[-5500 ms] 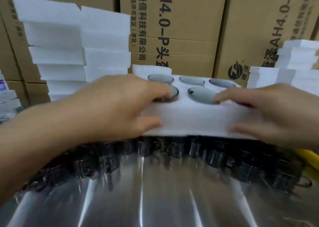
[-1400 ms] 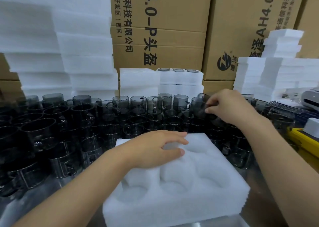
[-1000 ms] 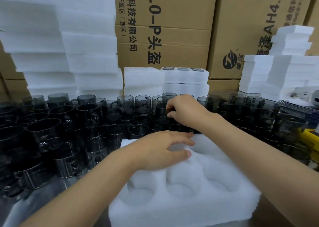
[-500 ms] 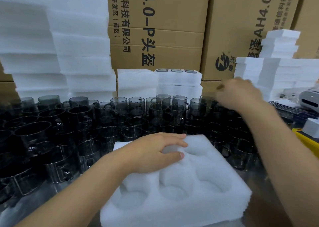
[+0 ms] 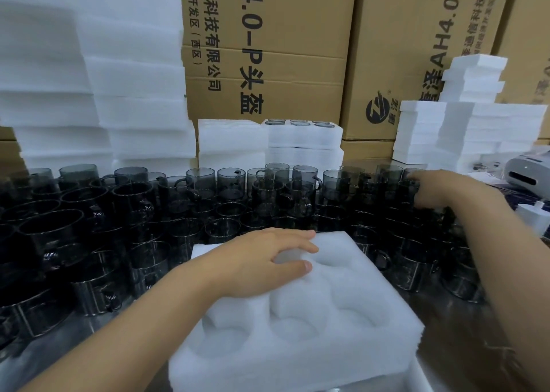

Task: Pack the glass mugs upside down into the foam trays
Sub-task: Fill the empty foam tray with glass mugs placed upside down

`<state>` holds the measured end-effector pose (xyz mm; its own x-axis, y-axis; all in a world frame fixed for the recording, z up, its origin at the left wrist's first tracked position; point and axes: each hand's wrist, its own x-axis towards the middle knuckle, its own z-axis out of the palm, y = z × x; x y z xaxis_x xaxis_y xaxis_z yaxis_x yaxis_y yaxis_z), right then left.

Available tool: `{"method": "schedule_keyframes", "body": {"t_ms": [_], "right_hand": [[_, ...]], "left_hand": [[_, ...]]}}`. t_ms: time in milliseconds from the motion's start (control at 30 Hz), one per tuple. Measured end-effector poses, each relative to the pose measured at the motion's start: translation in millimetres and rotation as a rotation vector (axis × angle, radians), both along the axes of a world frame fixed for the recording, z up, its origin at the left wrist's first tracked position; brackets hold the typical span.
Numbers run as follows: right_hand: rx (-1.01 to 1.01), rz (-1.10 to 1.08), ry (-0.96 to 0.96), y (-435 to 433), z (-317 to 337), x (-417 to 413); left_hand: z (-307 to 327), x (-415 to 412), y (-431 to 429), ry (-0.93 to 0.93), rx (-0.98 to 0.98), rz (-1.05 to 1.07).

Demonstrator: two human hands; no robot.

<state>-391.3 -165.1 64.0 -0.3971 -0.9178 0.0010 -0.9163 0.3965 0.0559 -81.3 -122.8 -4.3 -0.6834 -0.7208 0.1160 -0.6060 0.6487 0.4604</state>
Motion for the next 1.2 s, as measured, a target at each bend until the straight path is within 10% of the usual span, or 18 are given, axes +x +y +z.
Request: {"method": "schedule_keyframes", "body": {"t_ms": [1200], "right_hand": [[-0.374,0.400,-0.112,0,-13,121]], "left_hand": [[1,-1,1,0.027,-0.018,-0.020]]}}
